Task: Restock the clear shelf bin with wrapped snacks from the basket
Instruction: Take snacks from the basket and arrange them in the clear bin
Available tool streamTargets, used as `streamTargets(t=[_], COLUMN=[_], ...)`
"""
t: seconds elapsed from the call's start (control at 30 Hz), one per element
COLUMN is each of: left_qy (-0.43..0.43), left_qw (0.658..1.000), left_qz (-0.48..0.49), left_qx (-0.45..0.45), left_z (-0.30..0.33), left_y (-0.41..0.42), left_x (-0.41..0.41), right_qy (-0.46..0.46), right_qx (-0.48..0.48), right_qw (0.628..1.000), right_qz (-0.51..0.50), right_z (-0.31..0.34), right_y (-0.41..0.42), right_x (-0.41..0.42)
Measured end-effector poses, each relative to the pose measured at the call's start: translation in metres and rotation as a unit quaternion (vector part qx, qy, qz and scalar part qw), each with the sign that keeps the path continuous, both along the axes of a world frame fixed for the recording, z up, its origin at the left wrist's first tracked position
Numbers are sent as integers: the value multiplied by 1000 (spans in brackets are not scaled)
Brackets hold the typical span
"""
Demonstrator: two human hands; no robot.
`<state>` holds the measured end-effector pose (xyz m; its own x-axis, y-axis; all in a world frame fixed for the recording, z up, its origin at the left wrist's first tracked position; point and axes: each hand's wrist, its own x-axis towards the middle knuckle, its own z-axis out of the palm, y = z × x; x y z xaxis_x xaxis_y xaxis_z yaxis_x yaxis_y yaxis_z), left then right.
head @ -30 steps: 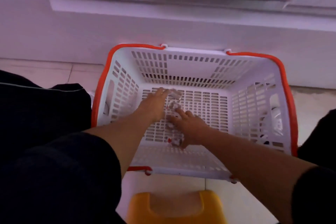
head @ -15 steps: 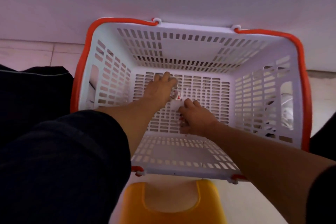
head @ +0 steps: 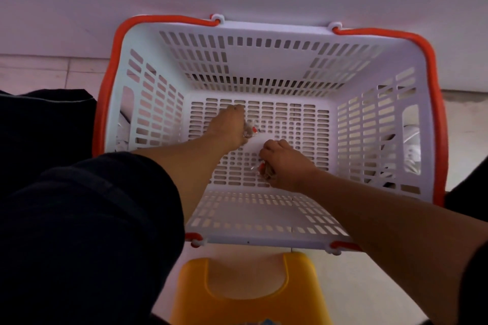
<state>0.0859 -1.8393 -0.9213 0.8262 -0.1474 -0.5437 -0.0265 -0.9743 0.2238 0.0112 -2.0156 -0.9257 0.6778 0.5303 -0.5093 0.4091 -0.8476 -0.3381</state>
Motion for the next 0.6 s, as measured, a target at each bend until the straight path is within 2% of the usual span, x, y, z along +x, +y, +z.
streamTargets(t=[0.1, 0.3, 0.43, 0.5, 0.6], left_qy=[38, 26, 38, 25, 4], left_qw=[998, 999, 998, 999, 995], left_qz=[43, -5, 10, 2, 59], left_qx=[-32, -24, -53, -43, -78], left_z=[0, -4, -7, -7, -9], left_y=[1, 6, 8, 10, 14], left_x=[-5, -14, -15, -15, -17], right_qy=[21, 63, 37, 12, 7], right_qx=[-2, -19, -38, -45, -17], right_qw=[1000, 995, 988, 989, 994], right_qz=[-16, -75, -145, -137, -105], right_z=[1, 1, -2, -5, -3], right_y=[5, 15, 34, 41, 45], right_x=[4, 6, -5, -12, -8])
